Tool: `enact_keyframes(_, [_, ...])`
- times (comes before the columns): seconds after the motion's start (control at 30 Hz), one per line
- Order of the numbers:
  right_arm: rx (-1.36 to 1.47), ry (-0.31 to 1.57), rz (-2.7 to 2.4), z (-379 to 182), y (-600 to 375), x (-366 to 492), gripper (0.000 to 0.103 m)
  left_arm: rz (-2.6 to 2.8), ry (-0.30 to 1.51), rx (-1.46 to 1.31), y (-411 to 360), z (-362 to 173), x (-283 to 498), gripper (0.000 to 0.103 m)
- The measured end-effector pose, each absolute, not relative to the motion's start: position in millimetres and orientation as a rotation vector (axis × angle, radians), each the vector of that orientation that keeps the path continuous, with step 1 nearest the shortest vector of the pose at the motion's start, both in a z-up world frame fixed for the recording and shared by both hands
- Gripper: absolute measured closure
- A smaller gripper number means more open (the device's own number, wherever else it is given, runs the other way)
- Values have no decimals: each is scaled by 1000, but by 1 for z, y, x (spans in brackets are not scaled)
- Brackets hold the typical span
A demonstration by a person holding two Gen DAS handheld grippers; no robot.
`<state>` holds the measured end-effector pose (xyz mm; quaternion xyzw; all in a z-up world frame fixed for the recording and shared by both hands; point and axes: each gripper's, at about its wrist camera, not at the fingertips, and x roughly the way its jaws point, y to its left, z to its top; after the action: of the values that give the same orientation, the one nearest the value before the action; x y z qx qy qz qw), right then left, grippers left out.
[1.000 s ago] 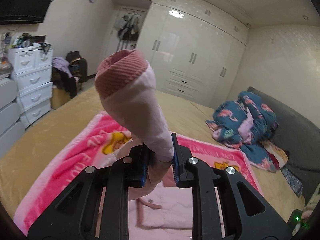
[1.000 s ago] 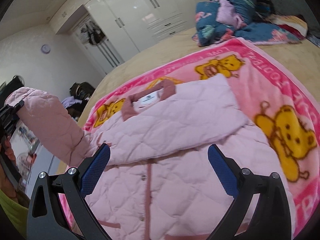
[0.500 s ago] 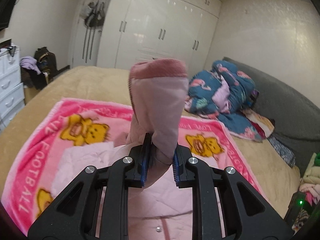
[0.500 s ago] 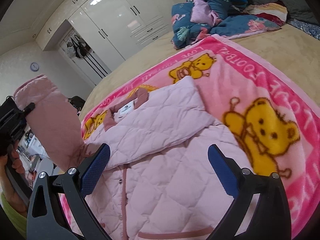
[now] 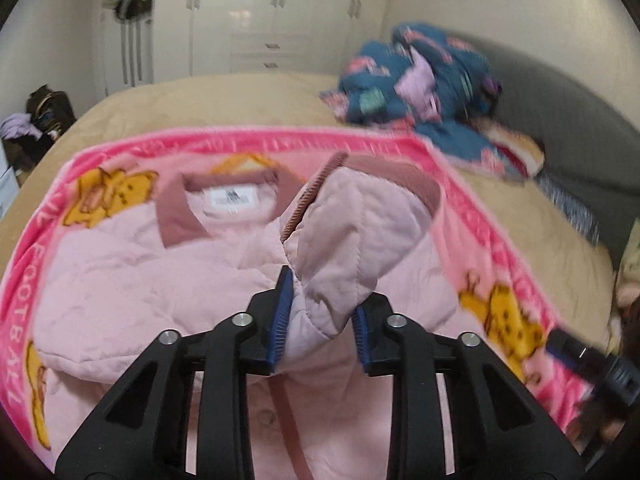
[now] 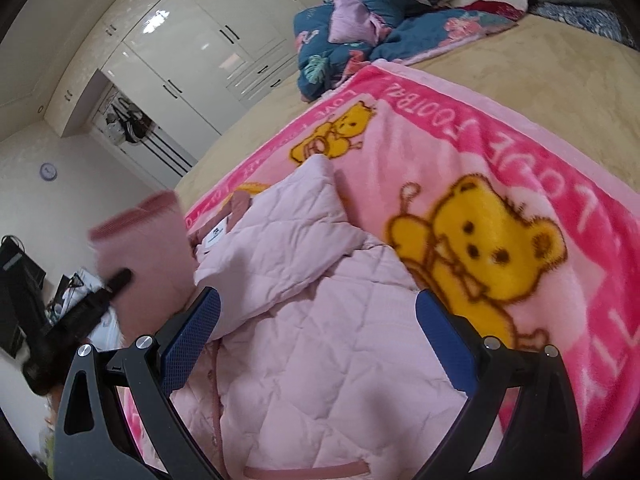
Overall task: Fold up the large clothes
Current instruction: 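Lift the sleeve with the left tool and lay it across the jacket, then grasp the mauve placket edge with the right tool and lift it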
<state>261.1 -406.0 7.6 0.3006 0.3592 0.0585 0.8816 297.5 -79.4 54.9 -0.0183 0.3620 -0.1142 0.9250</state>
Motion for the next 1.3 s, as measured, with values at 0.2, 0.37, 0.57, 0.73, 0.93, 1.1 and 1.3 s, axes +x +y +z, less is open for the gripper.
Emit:
enact_keyframes(0.2, [653, 764, 108, -3, -412, 259, 5, -267, 829, 75, -110, 16, 292, 62])
enact_keyframes(0.37, [662, 775, 108, -7, -411, 260, 5, -314, 927, 150, -120, -11, 286, 14])
enact_keyframes(0.57, [644, 792, 127, -9, -401, 264, 5, -348, 979, 148, -109, -21, 264, 9])
enact_keyframes(0.73, [621, 832, 177, -15, -376, 273, 5, -304, 967, 53, -68, -11, 254, 9])
enact_keyframes(0.93, [603, 876, 276, -22, -335, 287, 5, -147, 899, -47, 6, 13, 246, 9])
enact_keyframes(1.1, [606, 921, 332, -32, -297, 304, 5, 8, 849, -105, 68, 29, 236, 9])
enact_keyframes(1.3, [646, 950, 348, -43, -273, 317, 5, 74, 824, -190, 118, 36, 226, 9])
